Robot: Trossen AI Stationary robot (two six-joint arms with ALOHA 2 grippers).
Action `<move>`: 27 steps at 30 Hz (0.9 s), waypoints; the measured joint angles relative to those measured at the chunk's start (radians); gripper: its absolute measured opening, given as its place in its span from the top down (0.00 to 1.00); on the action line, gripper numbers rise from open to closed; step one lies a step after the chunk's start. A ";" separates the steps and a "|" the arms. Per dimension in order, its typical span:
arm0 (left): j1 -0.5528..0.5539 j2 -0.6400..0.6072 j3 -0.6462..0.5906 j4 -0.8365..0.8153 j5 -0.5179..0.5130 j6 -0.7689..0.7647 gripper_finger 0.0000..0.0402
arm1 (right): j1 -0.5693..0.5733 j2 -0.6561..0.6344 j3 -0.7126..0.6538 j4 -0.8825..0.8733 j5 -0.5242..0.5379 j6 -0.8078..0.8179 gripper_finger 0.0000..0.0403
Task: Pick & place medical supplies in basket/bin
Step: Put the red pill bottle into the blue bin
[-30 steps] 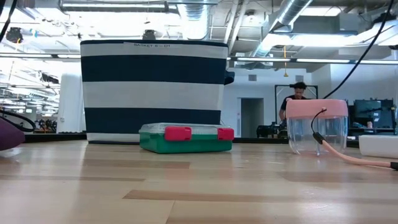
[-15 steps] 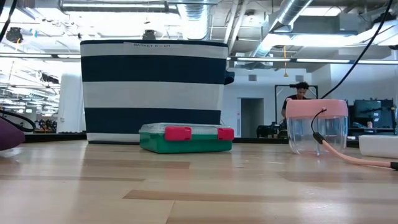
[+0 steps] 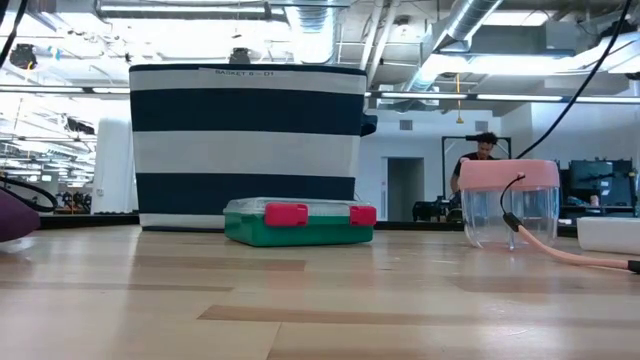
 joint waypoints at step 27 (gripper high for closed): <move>0.000 0.000 0.000 0.000 0.001 0.000 1.00 | -0.001 -0.002 0.000 0.078 -0.008 -0.045 0.64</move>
